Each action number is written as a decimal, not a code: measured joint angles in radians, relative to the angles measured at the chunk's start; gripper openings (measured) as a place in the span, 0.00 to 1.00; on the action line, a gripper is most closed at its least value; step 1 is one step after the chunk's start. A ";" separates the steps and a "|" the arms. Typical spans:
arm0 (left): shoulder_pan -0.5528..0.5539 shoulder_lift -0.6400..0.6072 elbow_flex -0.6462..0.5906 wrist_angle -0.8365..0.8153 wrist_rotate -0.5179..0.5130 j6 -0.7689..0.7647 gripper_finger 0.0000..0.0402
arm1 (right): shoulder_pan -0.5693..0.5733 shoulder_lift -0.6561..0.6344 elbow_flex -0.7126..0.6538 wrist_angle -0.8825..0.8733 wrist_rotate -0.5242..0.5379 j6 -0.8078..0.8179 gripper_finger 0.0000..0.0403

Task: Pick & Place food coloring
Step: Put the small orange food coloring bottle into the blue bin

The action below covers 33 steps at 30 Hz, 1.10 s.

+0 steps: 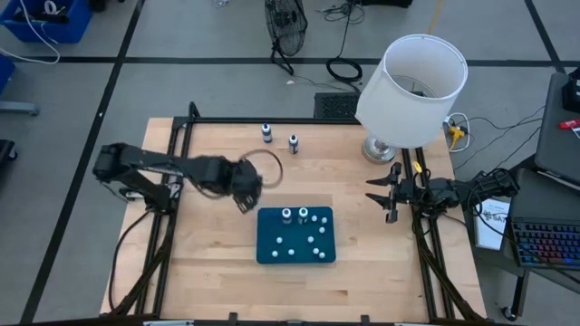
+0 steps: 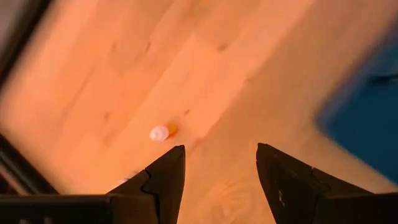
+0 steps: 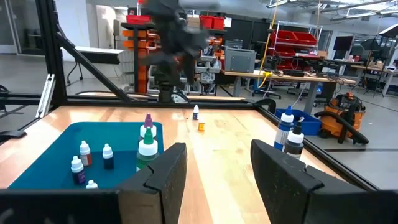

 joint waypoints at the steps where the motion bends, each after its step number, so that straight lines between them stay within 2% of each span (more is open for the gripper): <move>1: 0.037 -0.027 -0.050 0.029 0.025 0.000 0.50 | 0.000 0.000 0.000 0.000 0.000 0.000 0.41; 7: 0.249 -0.102 -0.259 0.211 0.191 0.011 0.50 | 0.000 0.000 0.000 0.000 0.000 0.000 0.41; 15: 0.426 -0.092 -0.367 0.339 0.244 0.043 0.50 | 0.000 0.000 0.000 0.001 0.000 0.000 0.41; 22: 0.484 -0.093 -0.426 0.395 0.280 0.044 0.50 | 0.000 0.000 0.000 0.001 0.000 0.000 0.41; 27: 0.485 -0.093 -0.471 0.460 0.328 0.044 0.50 | 0.000 0.000 0.000 0.001 0.000 0.000 0.41; 33: 0.485 -0.093 -0.500 0.490 0.330 0.039 0.50 | 0.000 0.000 0.000 0.001 0.000 0.000 0.41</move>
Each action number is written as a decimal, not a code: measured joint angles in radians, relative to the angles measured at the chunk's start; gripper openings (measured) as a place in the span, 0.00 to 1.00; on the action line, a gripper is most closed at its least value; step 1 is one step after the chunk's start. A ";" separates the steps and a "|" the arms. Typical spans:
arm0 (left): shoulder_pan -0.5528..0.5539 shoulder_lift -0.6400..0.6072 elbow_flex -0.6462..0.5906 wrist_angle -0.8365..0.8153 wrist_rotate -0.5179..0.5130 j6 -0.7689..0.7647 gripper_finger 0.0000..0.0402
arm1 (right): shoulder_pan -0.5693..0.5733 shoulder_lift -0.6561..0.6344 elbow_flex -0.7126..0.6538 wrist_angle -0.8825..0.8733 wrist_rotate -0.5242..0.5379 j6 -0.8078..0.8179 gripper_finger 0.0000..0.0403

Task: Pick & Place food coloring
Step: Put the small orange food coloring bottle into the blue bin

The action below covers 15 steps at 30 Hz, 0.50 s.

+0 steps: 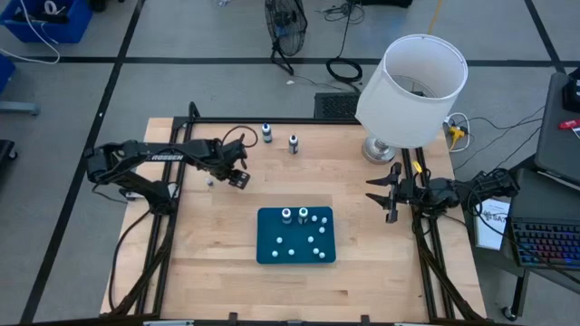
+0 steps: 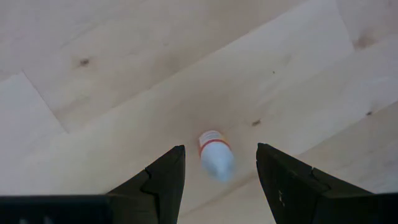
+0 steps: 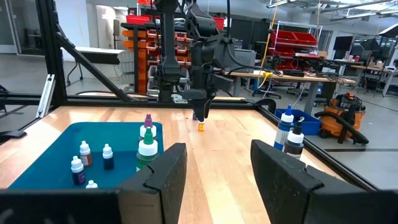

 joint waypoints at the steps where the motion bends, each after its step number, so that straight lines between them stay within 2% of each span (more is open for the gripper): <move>1: 0.000 0.000 -0.004 0.001 0.000 -0.001 0.50 | 0.000 0.000 0.000 0.000 0.000 0.000 0.41; 15: 0.000 0.000 -0.030 0.055 -0.001 -0.016 0.50 | 0.000 0.000 0.000 0.000 0.000 0.000 0.41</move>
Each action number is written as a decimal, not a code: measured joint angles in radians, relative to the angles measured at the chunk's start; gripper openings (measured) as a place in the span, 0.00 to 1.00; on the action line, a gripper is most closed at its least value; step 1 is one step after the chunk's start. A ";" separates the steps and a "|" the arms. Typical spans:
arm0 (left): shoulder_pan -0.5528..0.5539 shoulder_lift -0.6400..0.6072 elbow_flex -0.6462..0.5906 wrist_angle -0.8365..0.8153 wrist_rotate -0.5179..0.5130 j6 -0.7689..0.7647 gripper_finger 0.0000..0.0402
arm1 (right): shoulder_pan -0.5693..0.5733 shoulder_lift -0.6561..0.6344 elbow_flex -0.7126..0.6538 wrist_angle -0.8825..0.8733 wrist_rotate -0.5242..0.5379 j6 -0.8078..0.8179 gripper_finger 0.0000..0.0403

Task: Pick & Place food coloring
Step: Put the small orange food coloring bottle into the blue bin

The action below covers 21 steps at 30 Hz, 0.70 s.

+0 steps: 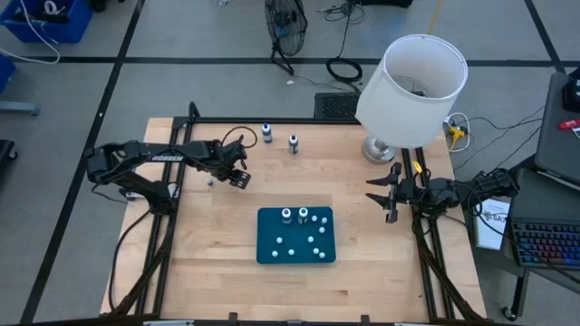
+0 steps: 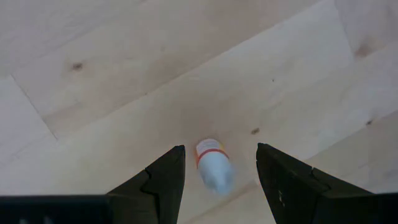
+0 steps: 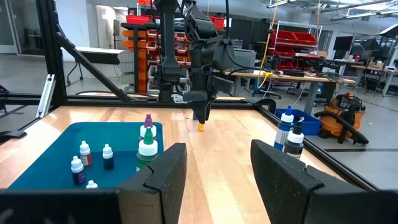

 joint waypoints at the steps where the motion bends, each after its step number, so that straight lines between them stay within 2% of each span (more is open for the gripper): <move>1: 0.000 0.004 0.000 0.004 0.000 0.000 0.50 | 0.000 0.000 0.000 0.000 0.000 0.000 0.41; 11: 0.000 0.103 0.000 0.014 0.001 0.006 0.50 | 0.000 0.000 0.000 0.000 0.000 0.000 0.41; 21: 0.001 0.096 0.000 0.012 0.001 0.022 0.50 | 0.000 0.000 0.000 0.000 0.000 0.000 0.41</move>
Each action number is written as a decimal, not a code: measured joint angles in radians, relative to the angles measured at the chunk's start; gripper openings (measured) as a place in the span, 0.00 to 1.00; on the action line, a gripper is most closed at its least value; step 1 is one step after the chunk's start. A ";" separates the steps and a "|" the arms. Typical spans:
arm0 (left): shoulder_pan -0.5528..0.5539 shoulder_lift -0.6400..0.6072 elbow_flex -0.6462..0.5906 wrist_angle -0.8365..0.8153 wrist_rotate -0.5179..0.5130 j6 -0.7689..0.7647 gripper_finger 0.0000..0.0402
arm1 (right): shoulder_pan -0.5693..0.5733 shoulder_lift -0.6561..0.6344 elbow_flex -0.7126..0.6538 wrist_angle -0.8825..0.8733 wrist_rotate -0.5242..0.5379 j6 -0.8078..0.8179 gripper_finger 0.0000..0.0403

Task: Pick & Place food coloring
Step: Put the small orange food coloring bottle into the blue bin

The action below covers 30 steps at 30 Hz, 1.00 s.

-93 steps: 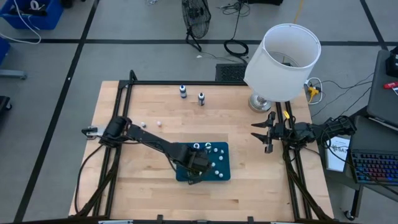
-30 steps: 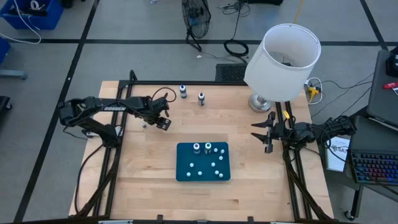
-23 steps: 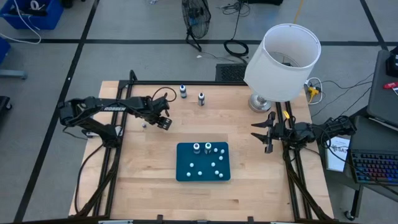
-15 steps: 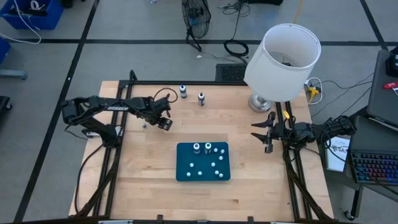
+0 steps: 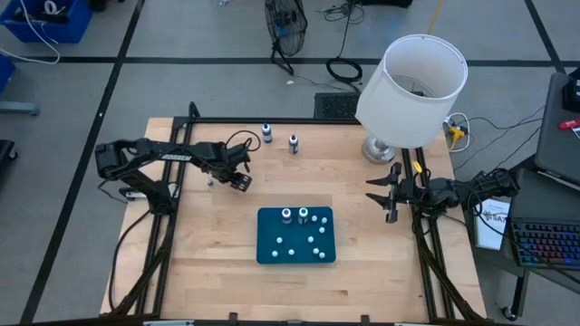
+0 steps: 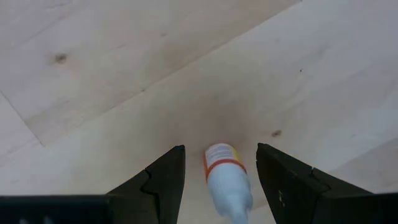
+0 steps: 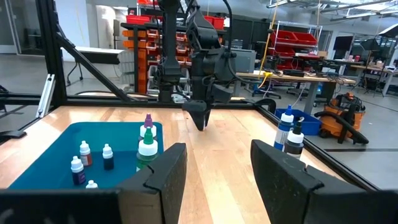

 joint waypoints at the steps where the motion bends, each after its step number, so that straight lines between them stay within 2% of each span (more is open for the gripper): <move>1: 0.000 0.000 0.001 -0.007 0.000 0.000 0.50 | 0.000 0.000 0.000 0.000 0.000 0.000 0.41; 12: 0.005 0.000 0.056 -0.067 -0.001 -0.002 0.50 | 0.000 0.000 0.000 0.000 0.000 0.000 0.41; 30: 0.005 0.000 0.058 -0.105 -0.013 -0.016 0.50 | 0.000 0.000 0.000 0.000 0.000 0.000 0.41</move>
